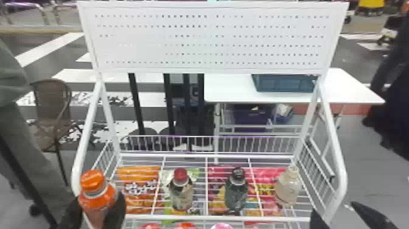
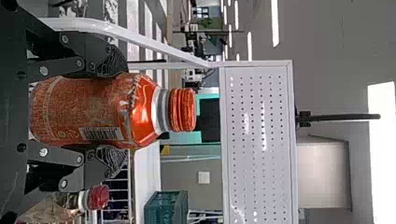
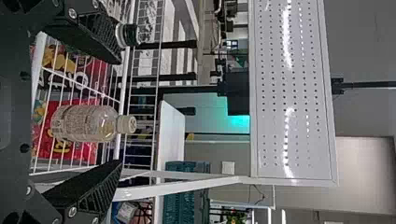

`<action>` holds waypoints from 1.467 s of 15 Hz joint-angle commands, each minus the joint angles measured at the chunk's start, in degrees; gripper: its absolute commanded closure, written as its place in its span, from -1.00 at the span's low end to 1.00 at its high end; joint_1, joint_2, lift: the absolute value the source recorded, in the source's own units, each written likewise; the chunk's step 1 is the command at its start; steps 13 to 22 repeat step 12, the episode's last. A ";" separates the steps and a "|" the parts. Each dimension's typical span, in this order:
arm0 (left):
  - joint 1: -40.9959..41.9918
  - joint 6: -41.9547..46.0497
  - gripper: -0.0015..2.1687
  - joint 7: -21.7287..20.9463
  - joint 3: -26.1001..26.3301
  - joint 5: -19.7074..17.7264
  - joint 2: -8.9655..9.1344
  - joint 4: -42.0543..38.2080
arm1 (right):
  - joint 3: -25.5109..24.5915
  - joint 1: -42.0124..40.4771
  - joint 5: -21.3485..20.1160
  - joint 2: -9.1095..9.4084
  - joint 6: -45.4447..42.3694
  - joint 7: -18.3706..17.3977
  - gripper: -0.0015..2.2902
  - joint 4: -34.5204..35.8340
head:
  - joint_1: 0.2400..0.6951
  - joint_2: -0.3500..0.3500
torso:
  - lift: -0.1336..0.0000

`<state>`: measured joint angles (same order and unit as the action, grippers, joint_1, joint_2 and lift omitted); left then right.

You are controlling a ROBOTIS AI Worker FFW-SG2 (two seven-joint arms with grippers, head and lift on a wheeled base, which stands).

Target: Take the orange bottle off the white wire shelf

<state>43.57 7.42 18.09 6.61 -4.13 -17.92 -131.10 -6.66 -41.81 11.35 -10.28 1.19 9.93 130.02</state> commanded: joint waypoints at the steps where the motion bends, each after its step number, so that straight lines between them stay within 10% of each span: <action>1: 0.73 0.00 -0.08 0.37 0.68 0.97 0.08 -0.39 | -0.28 -0.46 -0.01 0.00 0.00 0.00 -0.87 0.23 | 0.14 0.00 | 1.00; 22: 0.03 0.00 -0.08 0.37 0.59 0.97 0.26 -0.39 | -0.46 -0.90 -0.01 0.00 0.00 0.09 -0.87 0.58 | 0.14 0.00 | 1.00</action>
